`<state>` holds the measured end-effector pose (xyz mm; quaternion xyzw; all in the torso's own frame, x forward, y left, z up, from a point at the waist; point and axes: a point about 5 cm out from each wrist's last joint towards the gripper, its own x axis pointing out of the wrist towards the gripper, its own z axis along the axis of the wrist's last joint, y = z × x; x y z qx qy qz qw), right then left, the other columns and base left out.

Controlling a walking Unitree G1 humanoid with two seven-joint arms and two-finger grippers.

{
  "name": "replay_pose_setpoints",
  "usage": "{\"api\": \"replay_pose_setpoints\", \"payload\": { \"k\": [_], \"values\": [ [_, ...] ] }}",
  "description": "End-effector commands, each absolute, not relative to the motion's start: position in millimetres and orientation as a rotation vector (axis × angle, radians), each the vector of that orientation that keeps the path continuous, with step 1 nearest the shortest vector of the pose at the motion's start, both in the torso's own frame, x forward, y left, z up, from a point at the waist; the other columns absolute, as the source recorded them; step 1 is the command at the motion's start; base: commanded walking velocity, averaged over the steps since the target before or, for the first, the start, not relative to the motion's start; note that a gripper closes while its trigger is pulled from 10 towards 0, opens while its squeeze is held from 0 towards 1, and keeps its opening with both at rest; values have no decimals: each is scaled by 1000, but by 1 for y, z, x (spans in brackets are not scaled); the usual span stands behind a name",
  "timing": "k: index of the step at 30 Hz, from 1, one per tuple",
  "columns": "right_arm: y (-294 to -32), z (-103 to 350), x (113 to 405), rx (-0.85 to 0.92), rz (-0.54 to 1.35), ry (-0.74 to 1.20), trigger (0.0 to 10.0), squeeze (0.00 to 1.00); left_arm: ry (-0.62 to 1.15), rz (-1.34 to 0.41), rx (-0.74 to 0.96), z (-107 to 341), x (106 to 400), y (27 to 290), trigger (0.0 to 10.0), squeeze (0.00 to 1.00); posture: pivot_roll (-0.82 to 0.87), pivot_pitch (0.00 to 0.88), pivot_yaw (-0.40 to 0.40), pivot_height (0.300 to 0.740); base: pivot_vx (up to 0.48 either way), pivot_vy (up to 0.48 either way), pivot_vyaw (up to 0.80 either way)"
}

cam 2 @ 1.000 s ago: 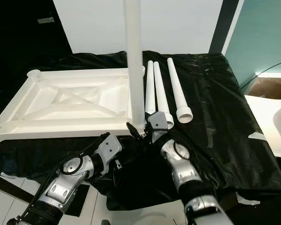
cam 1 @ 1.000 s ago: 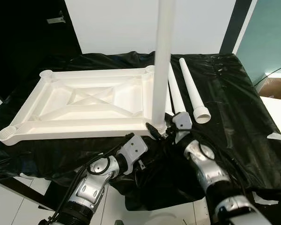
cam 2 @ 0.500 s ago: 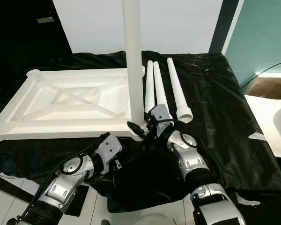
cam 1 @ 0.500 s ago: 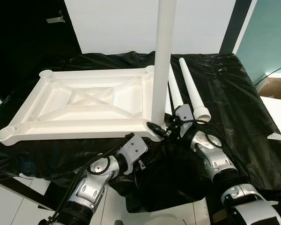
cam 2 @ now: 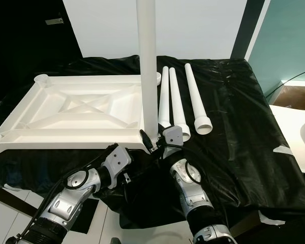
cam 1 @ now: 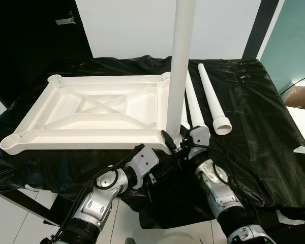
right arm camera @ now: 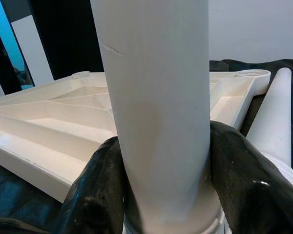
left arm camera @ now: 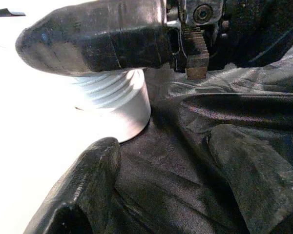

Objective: Building children table

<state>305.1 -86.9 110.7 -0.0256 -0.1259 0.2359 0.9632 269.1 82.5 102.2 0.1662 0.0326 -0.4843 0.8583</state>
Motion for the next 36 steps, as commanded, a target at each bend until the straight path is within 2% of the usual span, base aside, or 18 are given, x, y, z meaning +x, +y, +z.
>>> {"api": "replay_pose_setpoints", "payload": {
  "k": [1,2,5,6,10,11,22,23,30,33,36],
  "values": [
    [-90,112,307,-80,470,-267,0,0,81,-1006,364,100,270,86,10000,0,109,0,34,740,0,0,0],
    [-89,112,307,-82,492,-260,10000,0,81,-1008,365,100,270,85,10000,0,109,0,34,740,0,0,0],
    [-83,111,304,-82,575,-251,10000,0,80,-1010,365,100,270,84,10000,0,109,0,34,740,0,0,0],
    [-83,112,303,-79,610,-245,10000,1000,79,-1010,365,100,270,84,10000,0,107,0,32,740,0,0,0],
    [-83,113,305,-95,637,-238,10000,1000,79,-1010,365,100,270,84,10000,0,105,0,32,740,0,0,0],
    [-84,114,308,-118,650,-236,10000,0,79,-1010,365,100,270,84,10000,0,104,0,31,740,0,0,0],
    [-102,141,329,-273,687,-312,10000,0,80,-1011,364,99,270,84,10000,0,102,0,32,740,0,0,0],
    [-102,140,329,-272,727,-291,0,0,80,-1011,364,99,270,84,10000,0,102,0,32,740,0,0,0],
    [-95,125,321,-230,873,-188,0,0,81,-1012,364,98,269,84,10000,0,104,0,32,740,0,0,0],
    [-93,121,321,-187,853,-166,0,0,80,-1010,364,98,269,84,10000,0,105,0,31,740,0,0,0],
    [-91,124,321,-141,745,-225,0,0,80,-1008,364,98,269,84,10000,0,110,0,26,740,0,0,0]
  ]
}}
